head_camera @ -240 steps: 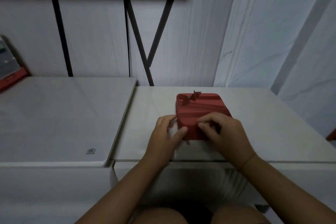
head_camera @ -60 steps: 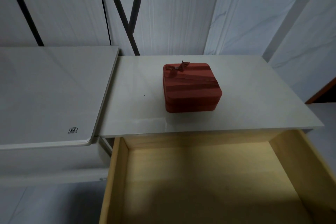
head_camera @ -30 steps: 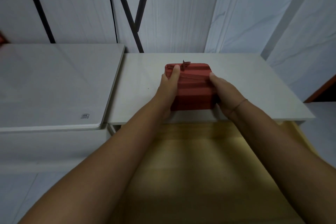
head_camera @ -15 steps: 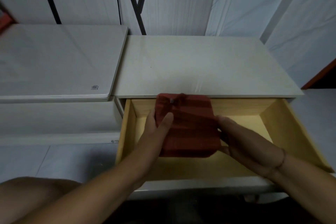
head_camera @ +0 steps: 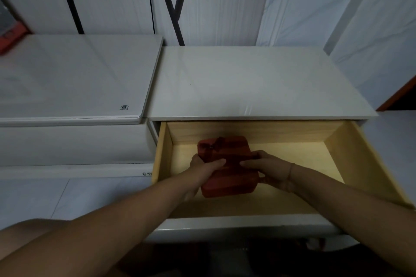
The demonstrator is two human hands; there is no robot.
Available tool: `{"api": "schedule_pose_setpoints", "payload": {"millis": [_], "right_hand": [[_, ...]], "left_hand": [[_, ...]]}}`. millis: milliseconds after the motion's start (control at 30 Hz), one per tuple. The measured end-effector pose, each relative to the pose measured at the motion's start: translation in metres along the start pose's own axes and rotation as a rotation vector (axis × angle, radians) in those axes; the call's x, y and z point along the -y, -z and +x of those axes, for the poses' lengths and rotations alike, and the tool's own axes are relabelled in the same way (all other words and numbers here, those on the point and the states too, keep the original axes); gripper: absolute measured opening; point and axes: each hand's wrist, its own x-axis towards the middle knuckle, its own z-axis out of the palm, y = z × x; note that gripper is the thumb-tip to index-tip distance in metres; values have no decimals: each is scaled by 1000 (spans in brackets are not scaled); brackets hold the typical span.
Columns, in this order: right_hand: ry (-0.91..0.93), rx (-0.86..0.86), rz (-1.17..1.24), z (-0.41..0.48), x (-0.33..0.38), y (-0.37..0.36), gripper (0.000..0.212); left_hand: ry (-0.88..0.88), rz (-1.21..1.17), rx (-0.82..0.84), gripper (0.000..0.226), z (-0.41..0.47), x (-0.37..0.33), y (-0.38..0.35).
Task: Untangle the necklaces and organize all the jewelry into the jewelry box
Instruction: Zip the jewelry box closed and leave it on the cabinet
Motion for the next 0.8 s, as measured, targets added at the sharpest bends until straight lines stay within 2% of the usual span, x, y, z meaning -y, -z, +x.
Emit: {"api": "schedule_pose_setpoints", "payload": {"millis": [133,233,300,400,533,633,667,733,800], "right_hand": [[-29,44,-59,6,-6,2,44],[-4,83,-107,-3,-2,0,28],[49,115,-221,-15,3,-4,25],[235,179,-389,-44,12,-12,28],[414,265,-712,-86,8,-6,56],[451,221,-1116,-93,-14,7,115],[473,177,-1246,-91,-22,11,126],[569,75,-1403,-88,-34,17,125],[680,-22,-1421,-90,-36,17,121]], "left_hand": [[28,52,49,70,8,4,3],[-20,127,105,72,6,3,5],[-98,219,121,86,1,2,3],[-229,426,124,107,-5,3,4],[-384,765,257,103,-47,-8,5],[-451,1068,309,111,-71,-5,14],[-488,1150,330,112,-80,-3,16],[-543,1275,361,115,-87,4,20],[-604,1361,309,115,-89,10,20]]}}
